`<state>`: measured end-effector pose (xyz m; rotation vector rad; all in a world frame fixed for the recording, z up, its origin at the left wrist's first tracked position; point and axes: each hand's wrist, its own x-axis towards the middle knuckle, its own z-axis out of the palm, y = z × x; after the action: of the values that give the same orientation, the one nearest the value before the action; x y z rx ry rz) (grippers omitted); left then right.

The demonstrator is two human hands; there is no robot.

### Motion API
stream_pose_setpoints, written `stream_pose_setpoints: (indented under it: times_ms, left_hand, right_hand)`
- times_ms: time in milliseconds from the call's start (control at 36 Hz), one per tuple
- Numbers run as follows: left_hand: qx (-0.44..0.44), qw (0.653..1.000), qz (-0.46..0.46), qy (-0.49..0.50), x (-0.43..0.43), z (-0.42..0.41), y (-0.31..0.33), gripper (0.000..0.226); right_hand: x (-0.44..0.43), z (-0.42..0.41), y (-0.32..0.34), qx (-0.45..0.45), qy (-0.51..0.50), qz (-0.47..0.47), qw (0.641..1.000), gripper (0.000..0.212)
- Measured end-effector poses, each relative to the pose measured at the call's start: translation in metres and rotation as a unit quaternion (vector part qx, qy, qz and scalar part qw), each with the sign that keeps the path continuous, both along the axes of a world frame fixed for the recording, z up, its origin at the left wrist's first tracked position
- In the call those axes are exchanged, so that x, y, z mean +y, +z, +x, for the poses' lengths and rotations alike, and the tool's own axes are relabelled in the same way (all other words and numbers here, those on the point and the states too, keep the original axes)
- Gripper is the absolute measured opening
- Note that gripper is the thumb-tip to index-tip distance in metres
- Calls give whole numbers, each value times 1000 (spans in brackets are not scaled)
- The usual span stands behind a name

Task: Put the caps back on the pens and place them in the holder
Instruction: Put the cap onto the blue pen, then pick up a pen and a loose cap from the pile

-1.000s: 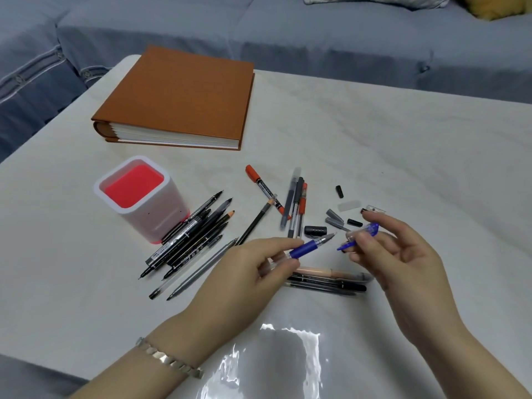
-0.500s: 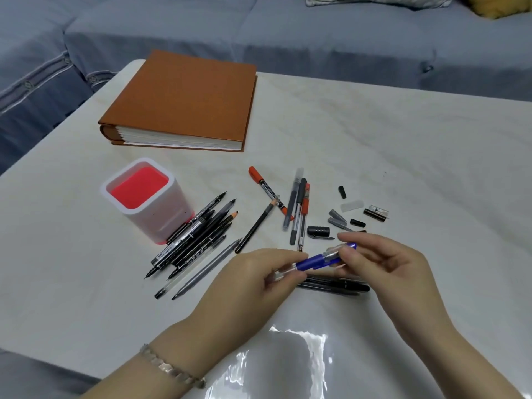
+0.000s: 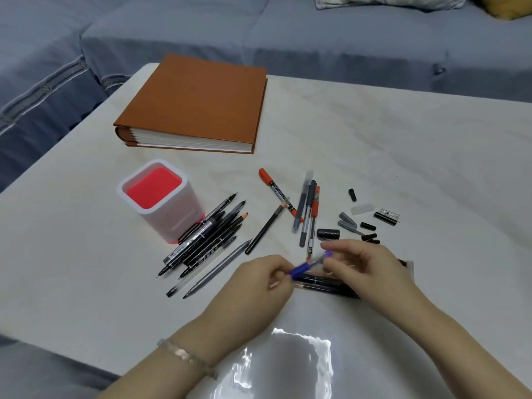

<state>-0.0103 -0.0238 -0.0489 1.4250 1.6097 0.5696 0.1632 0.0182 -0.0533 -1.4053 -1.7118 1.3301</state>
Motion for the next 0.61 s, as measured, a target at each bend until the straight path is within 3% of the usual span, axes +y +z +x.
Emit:
stream_pose_setpoints:
  times_ms: [56, 194, 333, 444, 500, 611]
  left_hand:
    - [139, 987, 82, 4, -2, -4, -7, 20]
    - [221, 962, 149, 55, 1, -18, -25, 21]
    - [295, 942, 155, 35, 0, -25, -31, 17]
    - [388, 909, 150, 3, 3, -44, -34, 2]
    - [425, 897, 120, -13, 4, -53, -35, 11]
    - [416, 905, 85, -18, 1, -62, -37, 4]
  right_hand:
    - [0, -1, -12, -44, 5, 15, 999, 34]
    - [3, 2, -20, -51, 8, 10, 999, 28]
    - [4, 6, -15, -66, 7, 30, 997, 34]
    - [4, 14, -14, -93, 12, 41, 995, 29]
    - [4, 20, -14, -120, 15, 42, 992, 26]
    - [5, 33, -15, -165, 18, 37, 986, 27]
